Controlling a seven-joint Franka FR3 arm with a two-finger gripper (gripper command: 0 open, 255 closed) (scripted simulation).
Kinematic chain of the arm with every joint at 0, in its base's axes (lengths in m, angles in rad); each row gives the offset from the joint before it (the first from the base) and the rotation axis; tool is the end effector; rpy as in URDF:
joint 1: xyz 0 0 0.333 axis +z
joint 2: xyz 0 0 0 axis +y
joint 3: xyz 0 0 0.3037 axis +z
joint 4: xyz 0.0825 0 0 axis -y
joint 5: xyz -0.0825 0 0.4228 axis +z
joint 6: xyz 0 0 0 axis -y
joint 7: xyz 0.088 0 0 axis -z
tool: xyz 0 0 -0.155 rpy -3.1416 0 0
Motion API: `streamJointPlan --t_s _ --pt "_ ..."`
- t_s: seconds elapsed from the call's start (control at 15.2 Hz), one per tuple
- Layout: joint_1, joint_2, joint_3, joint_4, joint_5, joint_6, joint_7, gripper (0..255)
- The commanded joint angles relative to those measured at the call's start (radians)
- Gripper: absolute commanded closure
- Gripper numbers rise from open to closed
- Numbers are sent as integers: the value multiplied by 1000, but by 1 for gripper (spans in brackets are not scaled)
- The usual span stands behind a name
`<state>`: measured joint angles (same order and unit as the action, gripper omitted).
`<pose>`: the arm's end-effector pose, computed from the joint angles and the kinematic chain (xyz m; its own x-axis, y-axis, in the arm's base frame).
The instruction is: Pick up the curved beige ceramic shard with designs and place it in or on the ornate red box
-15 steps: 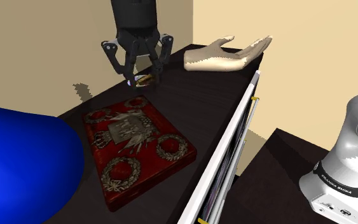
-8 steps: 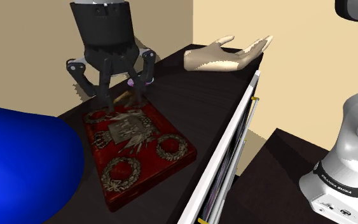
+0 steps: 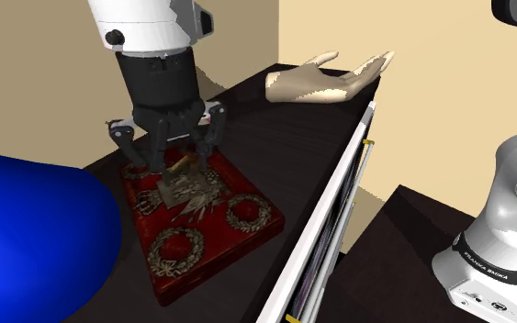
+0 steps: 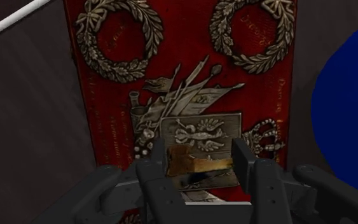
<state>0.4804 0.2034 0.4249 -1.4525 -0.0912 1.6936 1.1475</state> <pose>0.4346 0.4990 0.5190 0.9699 -0.2418 0.0298 -0.2403 -0.9695 -0.0475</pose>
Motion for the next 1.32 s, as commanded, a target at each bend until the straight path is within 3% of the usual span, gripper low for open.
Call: streamJointPlan --t_s 0.0,0.2,0.73,0.79,1.12,1.25 --pt "-4 -5 -2 -34 2 27 -2 255" --pt "-8 -11 -2 -87 4 75 -2 255" --pt "-8 -11 -2 -87 4 75 -2 255" --pt "-8 -11 -3 -87 4 74 -3 0" --pt "-8 -11 -2 -87 4 75 -2 0" --pt "-4 -6 0 -14 3 6 -2 0"
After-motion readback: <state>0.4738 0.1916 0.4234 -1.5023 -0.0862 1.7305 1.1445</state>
